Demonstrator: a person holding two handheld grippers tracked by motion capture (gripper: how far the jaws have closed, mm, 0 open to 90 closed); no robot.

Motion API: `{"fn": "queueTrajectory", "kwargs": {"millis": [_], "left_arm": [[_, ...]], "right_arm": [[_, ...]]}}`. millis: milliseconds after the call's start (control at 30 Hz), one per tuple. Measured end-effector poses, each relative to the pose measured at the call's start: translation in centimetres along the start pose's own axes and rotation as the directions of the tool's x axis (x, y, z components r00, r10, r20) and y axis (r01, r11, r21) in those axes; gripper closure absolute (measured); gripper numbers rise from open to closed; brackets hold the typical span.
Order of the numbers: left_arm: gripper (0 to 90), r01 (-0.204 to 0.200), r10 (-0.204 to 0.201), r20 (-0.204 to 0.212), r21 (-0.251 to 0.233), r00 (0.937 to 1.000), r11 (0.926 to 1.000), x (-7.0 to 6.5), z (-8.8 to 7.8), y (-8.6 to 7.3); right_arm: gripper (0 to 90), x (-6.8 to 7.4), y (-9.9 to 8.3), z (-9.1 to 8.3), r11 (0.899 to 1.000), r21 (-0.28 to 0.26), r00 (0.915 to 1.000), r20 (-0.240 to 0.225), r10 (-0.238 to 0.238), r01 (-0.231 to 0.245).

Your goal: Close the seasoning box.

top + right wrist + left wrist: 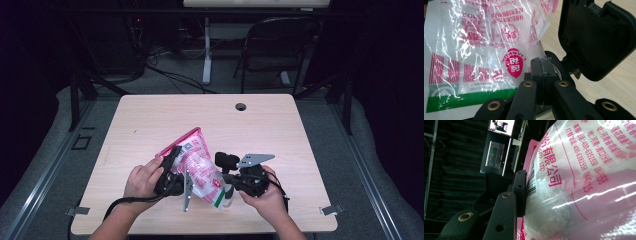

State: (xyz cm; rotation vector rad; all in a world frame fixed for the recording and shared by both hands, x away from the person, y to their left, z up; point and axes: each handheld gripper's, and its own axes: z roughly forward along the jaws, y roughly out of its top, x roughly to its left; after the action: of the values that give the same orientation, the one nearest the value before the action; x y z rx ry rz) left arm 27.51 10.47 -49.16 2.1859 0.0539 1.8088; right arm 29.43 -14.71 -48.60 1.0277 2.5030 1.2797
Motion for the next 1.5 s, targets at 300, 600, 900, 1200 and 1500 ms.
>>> {"fn": "queueTrajectory", "kwargs": {"millis": [300, 600, 900, 1200, 1500], "left_arm": [[70.2, 0.006, -0.006, -0.002, -0.006, 1.0000, 1.0000, 0.01, 0.02, 0.01], [70.2, -0.001, 0.001, -0.008, -0.008, 1.0000, 1.0000, 0.17, -0.02, 0.08], [70.1, -0.002, 0.001, -0.010, -0.010, 1.0000, 0.9999, 0.35, -0.06, 0.11], [70.2, 0.003, -0.003, -0.013, -0.008, 0.9999, 1.0000, 0.46, -0.13, 0.02], [70.2, 0.000, 0.000, -0.017, -0.011, 0.9998, 0.9999, 0.62, -0.18, 0.04]], "right_arm": [[90.0, 0.01, -0.01, 0.01, 1.000, -0.002, 1.0000, -0.002, 0.001, -0.001], [90.0, 0.04, -0.01, 0.00, 1.000, -0.004, 1.0000, -0.001, 0.001, -0.001], [90.0, 0.09, 0.04, -0.04, 1.000, -0.003, 1.0000, -0.002, 0.001, -0.001], [90.0, 0.16, 0.15, 0.03, 1.000, -0.003, 1.0000, -0.003, -0.005, 0.005], [90.0, 0.26, 0.19, 0.12, 1.000, -0.006, 1.0000, -0.005, -0.002, 0.002]]}}
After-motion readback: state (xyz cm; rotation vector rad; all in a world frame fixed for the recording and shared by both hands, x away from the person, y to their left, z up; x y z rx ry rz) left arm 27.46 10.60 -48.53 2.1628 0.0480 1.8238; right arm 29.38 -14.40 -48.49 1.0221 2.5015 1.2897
